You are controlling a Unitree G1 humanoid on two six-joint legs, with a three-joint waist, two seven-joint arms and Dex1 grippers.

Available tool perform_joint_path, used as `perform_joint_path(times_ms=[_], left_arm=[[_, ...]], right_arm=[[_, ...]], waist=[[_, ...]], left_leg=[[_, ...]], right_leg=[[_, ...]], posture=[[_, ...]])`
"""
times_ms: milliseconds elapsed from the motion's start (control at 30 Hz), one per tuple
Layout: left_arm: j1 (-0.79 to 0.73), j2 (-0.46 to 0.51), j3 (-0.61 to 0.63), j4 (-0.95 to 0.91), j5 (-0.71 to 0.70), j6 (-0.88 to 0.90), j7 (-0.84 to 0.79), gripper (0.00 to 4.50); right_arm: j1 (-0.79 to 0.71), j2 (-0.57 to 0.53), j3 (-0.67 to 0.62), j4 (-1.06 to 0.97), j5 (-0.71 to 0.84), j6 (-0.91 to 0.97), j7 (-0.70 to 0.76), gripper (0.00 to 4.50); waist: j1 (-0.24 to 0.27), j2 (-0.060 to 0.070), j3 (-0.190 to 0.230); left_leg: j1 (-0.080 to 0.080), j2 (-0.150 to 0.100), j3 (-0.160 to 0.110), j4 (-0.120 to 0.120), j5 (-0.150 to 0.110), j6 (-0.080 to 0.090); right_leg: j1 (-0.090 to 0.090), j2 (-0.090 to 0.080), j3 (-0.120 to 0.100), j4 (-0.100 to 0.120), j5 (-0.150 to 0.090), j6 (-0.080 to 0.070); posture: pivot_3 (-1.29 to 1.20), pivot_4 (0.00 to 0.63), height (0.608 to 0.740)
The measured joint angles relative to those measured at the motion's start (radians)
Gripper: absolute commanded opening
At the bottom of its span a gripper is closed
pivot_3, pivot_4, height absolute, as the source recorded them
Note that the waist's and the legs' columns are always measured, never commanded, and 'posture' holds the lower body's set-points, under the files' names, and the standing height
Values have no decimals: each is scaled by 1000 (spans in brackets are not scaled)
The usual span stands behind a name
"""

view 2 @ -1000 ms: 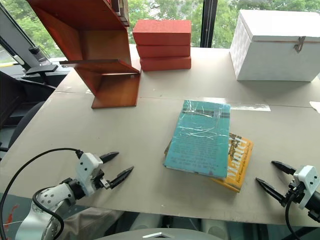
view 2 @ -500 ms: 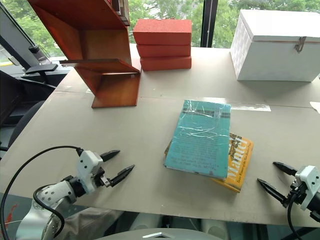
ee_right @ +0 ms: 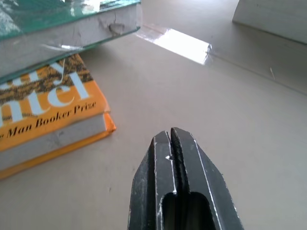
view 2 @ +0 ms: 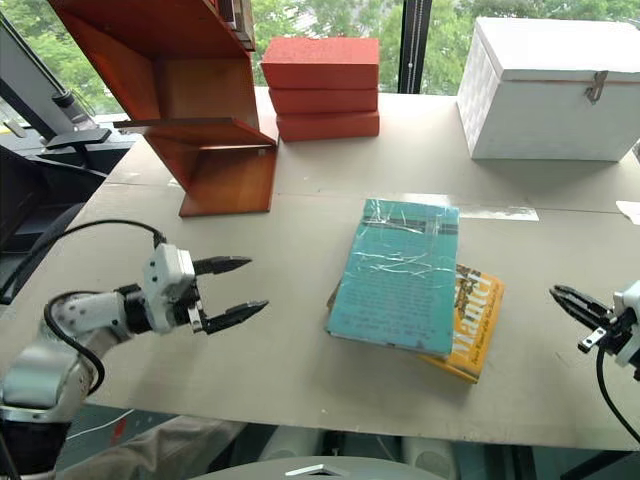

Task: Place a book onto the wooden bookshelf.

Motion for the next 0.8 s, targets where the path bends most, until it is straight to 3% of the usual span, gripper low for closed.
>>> perform_joint_path(times_ms=[167, 433, 800], left_arm=[[-151, 38, -11, 83, -53, 48, -151, 4500], [-210, 82, -32, 116, -90, 122, -312, 4500], [-223, 98, -47, 124, -54, 91, -351, 4500]], right_arm=[[-73, 5, 108, -78, -4, 80, -9, 19], [-101, 23, 184, -136, -3, 129, -3, 19], [-110, 39, 280, -218, -4, 165, 31, 19]], waist=[[1, 0, 1], [1, -2, 2], [1, -4, 4]], left_leg=[[-5, -1, -1, 1, 2, -3], [-16, -2, -2, 8, 2, -4], [-16, -1, -2, 14, 1, -1]], right_leg=[[-2, 1, -3, -1, 2, 4], [-11, 8, -5, 3, 3, 5], [-11, 11, -5, 6, 3, 6]], posture=[[0, 150, 740], [0, 150, 740], [0, 150, 740]])
